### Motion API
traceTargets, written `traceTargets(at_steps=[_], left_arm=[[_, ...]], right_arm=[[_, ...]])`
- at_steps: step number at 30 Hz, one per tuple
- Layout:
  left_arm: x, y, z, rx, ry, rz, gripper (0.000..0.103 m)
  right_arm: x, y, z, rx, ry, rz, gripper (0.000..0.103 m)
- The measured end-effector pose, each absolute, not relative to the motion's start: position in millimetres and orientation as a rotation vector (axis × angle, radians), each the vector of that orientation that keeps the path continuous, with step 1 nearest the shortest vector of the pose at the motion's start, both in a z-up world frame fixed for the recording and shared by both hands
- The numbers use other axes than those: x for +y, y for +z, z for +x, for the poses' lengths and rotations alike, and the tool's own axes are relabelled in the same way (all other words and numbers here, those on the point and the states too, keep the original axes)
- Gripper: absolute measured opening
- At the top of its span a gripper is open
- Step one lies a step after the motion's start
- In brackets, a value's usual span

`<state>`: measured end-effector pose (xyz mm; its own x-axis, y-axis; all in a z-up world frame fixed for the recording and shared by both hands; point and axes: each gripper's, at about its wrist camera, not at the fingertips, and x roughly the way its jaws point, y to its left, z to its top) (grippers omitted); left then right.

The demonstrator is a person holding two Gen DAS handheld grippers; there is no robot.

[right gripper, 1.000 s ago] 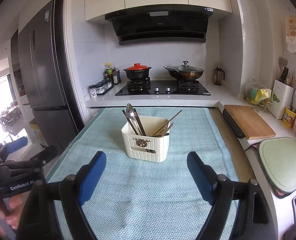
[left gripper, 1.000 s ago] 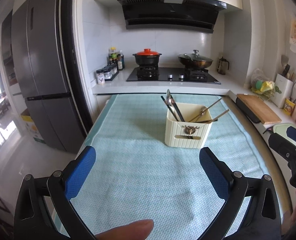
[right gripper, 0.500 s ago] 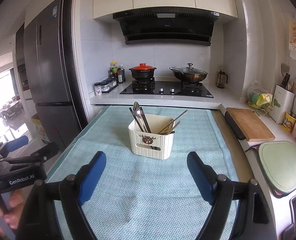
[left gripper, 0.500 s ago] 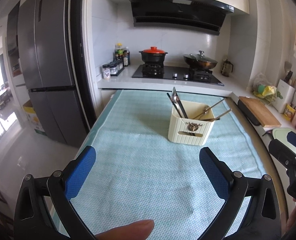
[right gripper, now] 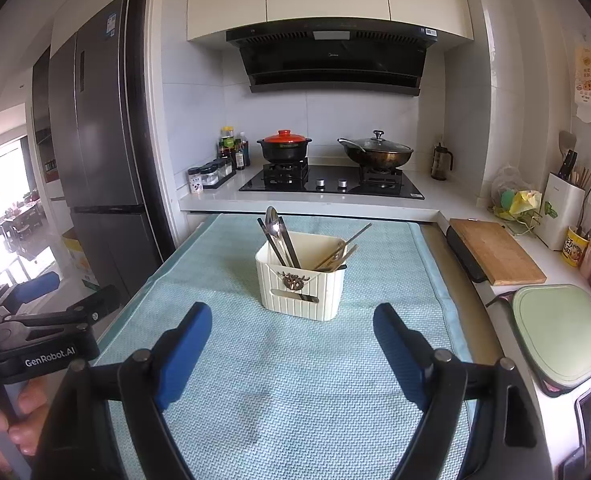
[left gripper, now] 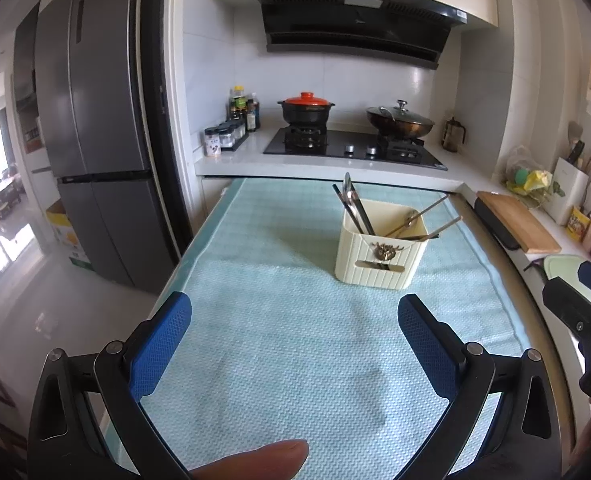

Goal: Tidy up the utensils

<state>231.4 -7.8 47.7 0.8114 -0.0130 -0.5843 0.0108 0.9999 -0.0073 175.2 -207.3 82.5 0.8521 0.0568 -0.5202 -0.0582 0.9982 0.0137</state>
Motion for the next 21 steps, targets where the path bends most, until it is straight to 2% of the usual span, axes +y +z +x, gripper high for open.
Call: traceTargets(at_steps=[21], left_arm=[[-4.8, 48.4, 230.0, 0.620, 0.009, 0.007, 0.103]], right_arm=[[-205.9, 85.7, 171.7, 0.539, 0.066, -0.012, 0.085]])
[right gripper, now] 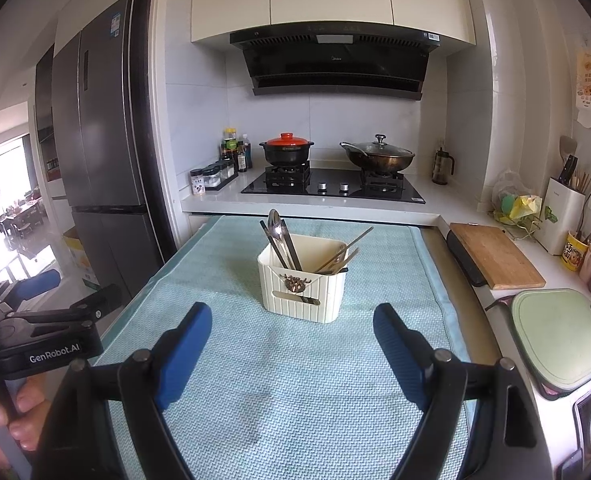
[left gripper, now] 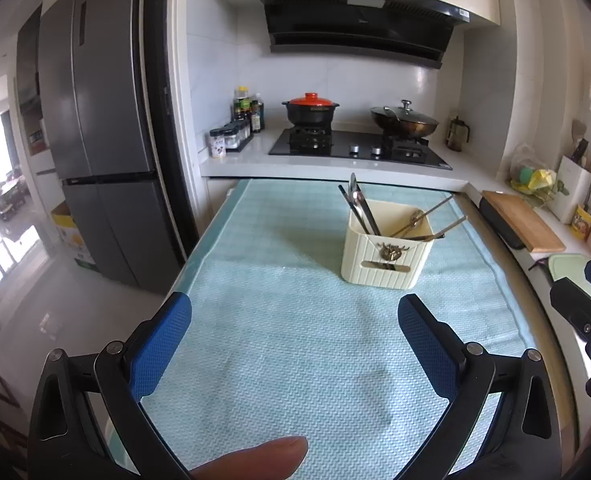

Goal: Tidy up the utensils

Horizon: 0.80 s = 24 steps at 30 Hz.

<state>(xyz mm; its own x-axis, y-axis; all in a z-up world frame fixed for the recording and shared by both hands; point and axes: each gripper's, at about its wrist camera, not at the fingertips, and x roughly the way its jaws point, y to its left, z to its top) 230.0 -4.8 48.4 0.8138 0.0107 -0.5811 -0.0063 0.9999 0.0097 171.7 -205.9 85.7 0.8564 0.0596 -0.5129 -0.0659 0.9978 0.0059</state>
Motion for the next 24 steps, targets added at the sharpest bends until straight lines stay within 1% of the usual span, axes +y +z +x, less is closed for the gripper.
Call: traceTargets(at_steps=[24], left_arm=[[-12.0, 51.1, 229.7, 0.620, -0.008, 0.030, 0.103]], right_arm=[[-210.7, 84.3, 170.7, 0.545, 0.066, -0.010, 0.085]])
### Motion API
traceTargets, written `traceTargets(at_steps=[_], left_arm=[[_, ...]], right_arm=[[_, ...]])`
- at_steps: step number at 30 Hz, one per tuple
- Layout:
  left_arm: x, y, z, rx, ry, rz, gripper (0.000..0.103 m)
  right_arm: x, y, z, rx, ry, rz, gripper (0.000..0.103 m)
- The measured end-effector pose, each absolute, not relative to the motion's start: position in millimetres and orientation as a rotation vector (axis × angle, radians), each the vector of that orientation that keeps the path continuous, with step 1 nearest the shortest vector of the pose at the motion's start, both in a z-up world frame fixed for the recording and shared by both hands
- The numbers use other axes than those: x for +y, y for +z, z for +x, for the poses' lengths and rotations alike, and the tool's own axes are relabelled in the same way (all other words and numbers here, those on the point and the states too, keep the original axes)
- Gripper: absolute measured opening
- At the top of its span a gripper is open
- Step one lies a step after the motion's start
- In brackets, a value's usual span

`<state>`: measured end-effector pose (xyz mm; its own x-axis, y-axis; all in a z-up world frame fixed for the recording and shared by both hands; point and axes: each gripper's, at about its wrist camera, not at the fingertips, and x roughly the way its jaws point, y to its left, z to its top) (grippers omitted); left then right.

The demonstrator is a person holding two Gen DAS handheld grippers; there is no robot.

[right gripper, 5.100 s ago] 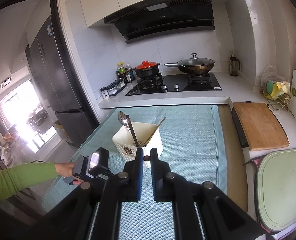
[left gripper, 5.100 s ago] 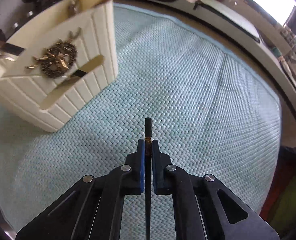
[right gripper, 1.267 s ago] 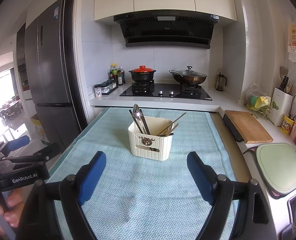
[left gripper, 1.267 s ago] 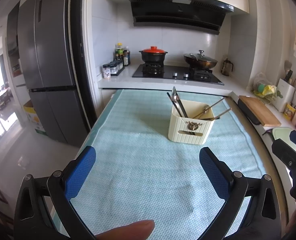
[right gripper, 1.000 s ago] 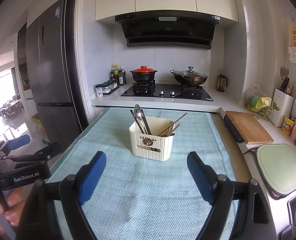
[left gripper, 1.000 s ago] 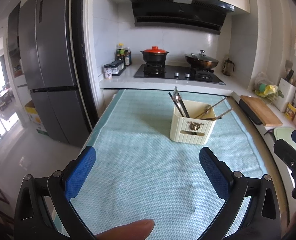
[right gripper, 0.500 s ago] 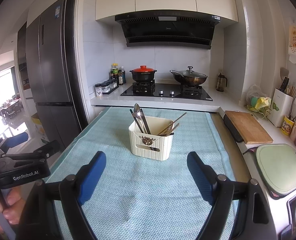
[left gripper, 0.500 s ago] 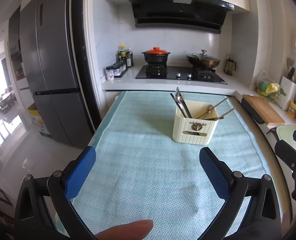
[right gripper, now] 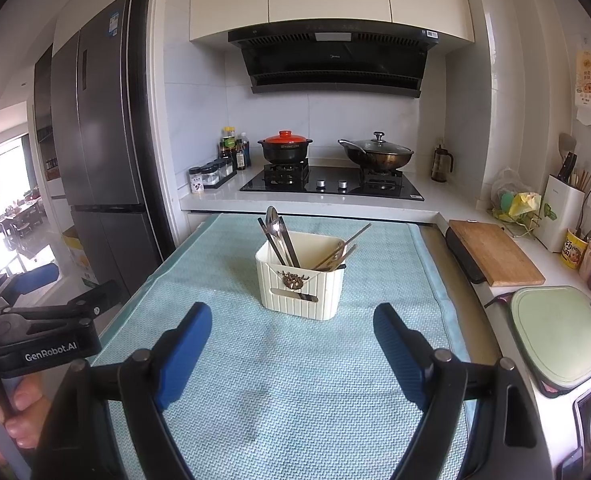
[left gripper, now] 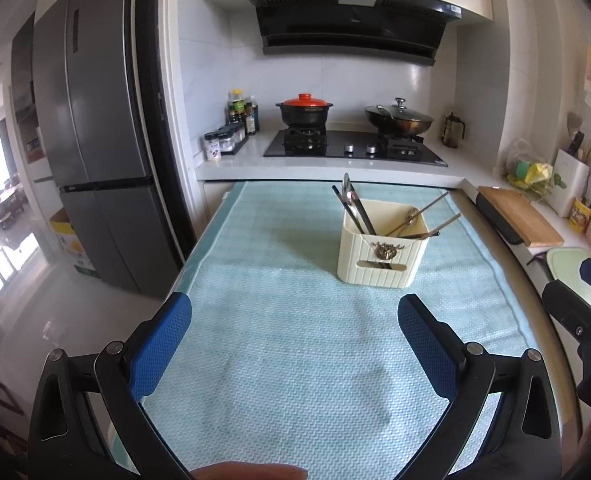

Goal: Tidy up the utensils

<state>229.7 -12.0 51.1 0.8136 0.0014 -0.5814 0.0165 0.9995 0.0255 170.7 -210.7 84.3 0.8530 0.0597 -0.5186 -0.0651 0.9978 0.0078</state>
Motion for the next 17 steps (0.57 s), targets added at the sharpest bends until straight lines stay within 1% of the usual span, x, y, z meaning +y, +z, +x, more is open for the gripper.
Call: traceTargets(at_steps=[17], left_arm=[[-11.4, 47.3, 231.0, 0.641, -0.018, -0.003, 0.103]], right_arm=[[-214.3, 82.0, 171.1, 0.553, 0.060, -0.001, 0.085]])
